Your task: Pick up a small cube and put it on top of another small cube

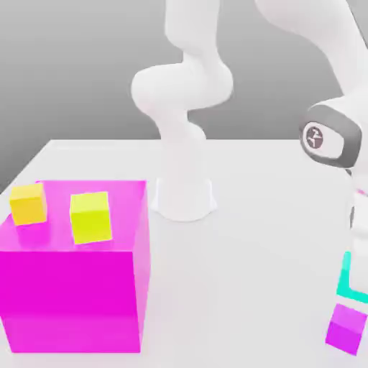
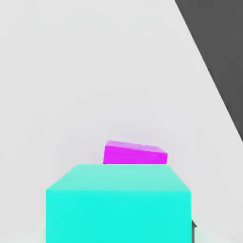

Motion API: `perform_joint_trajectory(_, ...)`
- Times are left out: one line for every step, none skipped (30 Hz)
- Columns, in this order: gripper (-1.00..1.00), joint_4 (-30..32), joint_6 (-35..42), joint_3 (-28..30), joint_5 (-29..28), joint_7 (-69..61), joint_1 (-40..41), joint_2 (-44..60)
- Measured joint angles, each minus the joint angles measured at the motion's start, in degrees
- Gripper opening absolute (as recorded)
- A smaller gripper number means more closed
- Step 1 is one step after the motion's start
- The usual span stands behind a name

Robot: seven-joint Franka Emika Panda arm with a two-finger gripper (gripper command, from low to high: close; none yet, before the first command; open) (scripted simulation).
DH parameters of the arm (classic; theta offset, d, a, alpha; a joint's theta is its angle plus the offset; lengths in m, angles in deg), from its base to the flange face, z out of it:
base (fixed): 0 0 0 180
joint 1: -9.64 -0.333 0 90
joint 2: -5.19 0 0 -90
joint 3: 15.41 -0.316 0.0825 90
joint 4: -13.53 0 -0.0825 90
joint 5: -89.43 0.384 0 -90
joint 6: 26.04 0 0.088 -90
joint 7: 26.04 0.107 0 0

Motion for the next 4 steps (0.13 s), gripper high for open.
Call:
perform_joint_trajectory(1.00,-0.2,-1.8,0.2,-0.2,0.2,-0.1,1.9)
perform_joint_trajectory(1.00,-0.2,-1.8,0.2,-0.2,0.2,-0.1,1.9)
perform_joint_trajectory(1.00,-0.2,-1.8,0.2,-0.2,0.2,-0.1,1.9)
perform_joint_trajectory(1.00,-0.2,-1.8,0.2,-0.2,0.2,-0.1,1.9)
